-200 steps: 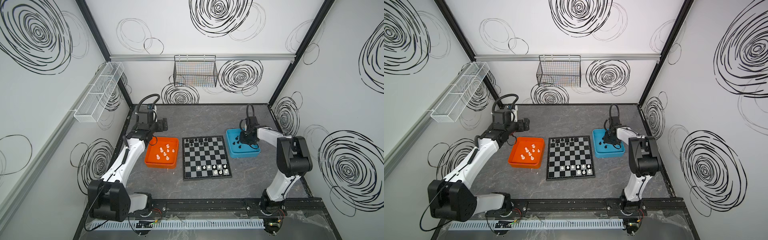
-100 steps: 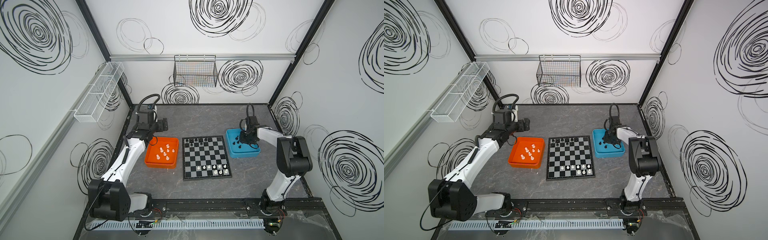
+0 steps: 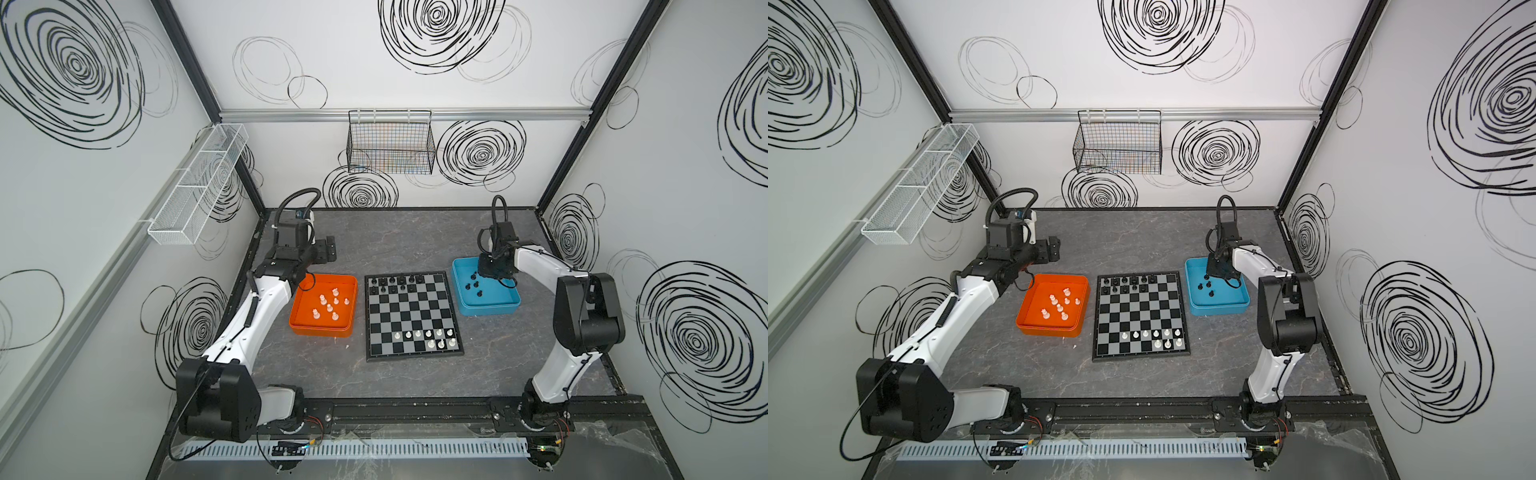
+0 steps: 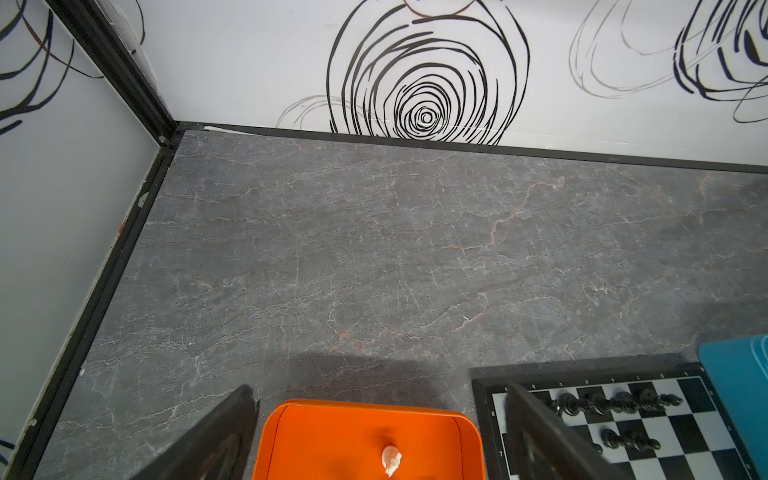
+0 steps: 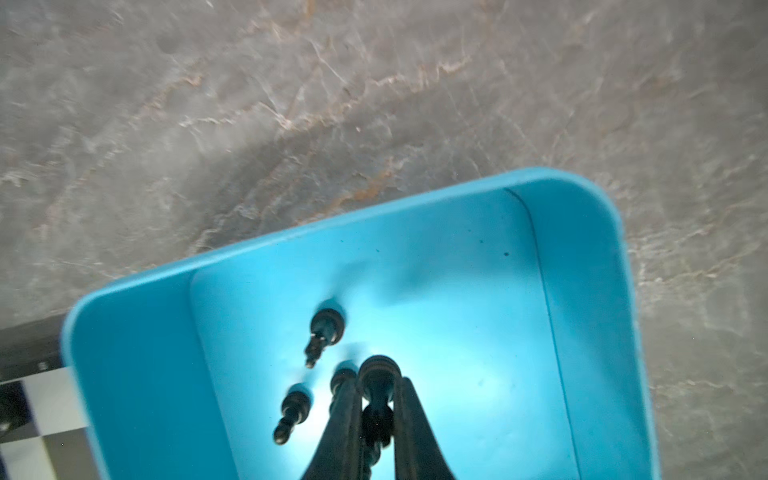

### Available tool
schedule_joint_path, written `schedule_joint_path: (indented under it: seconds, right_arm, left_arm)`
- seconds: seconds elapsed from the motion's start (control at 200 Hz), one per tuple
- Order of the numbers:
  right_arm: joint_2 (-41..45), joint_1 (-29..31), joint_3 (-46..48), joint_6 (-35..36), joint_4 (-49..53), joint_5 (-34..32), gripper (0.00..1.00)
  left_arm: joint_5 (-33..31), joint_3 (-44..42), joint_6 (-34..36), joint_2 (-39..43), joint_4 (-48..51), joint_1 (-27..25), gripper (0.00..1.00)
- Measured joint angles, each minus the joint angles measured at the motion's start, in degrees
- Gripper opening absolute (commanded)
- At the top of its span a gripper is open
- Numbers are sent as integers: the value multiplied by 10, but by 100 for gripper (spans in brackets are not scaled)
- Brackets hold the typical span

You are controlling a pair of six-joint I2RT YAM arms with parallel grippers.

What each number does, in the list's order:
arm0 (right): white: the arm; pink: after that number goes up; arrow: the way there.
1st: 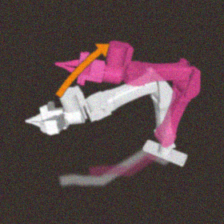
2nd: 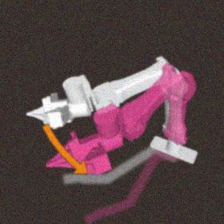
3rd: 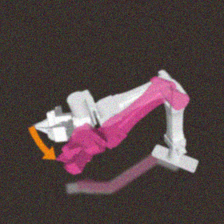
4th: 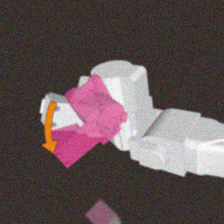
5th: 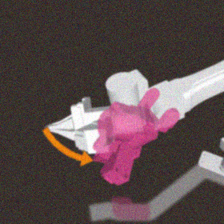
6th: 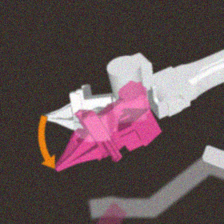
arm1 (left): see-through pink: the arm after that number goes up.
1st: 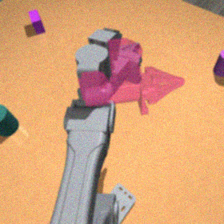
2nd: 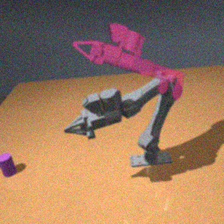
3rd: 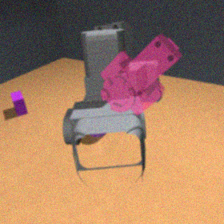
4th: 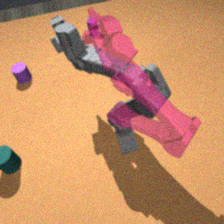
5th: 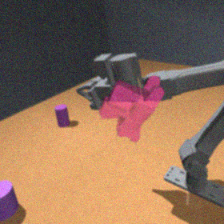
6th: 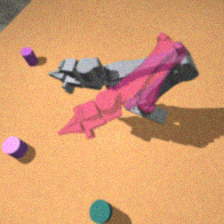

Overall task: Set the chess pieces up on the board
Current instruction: 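Carry the black rook with right gripper to the board's corner square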

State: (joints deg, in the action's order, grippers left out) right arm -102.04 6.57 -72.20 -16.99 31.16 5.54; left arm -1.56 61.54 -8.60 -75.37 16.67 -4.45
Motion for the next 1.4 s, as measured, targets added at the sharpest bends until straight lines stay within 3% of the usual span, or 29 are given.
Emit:
schedule_joint_path:
  seconds: [0.305, 0.615, 1.396]
  right_arm:
    - [4, 92, -80, 15, 41, -2, 15]
    - [-34, 182, -98, 13, 45, 0, 16]
    - [-110, 190, -113, 18, 41, -15, 16]
  left_arm:
    - [0, 0, -3, 0, 0, 0, 96]
    - [0, 0, -4, 0, 2, -1, 96]
    - [0, 0, -4, 0, 4, -1, 96]
